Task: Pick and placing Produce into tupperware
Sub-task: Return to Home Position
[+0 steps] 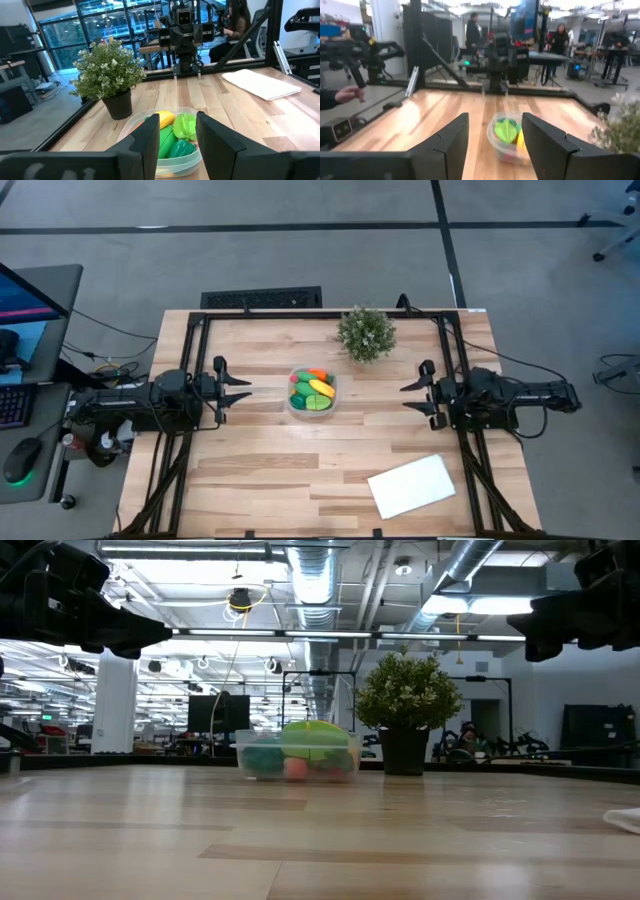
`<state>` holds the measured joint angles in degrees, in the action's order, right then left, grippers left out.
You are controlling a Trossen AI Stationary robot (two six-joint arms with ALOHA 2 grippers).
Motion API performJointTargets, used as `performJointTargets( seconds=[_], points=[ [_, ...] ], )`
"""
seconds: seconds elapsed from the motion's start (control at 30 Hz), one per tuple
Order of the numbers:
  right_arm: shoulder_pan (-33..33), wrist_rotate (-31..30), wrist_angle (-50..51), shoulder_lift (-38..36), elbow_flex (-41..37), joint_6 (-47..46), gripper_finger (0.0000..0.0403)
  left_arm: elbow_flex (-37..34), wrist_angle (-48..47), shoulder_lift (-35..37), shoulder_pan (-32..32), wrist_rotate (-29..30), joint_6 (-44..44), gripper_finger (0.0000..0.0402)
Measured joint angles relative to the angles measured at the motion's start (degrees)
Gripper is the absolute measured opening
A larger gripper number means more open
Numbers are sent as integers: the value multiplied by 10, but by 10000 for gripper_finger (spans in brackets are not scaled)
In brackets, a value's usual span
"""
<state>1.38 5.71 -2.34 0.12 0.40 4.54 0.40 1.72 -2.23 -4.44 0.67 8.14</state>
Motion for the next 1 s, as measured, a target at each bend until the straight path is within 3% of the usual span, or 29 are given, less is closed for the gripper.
performJointTargets(
  seconds=[0.2, 0.4, 1.0],
  points=[
    [0, -4, 11, 0, 0, 4, 177, 0, 0, 0, 0, 0, -6, 118],
    [0, -56, 18, 0, 0, 5, 176, 0, 0, 0, 0, 0, -2, 118],
    [0, -58, 19, 0, 0, 15, 178, 0, 0, 0, 0, 0, -6, 118]
  ],
)
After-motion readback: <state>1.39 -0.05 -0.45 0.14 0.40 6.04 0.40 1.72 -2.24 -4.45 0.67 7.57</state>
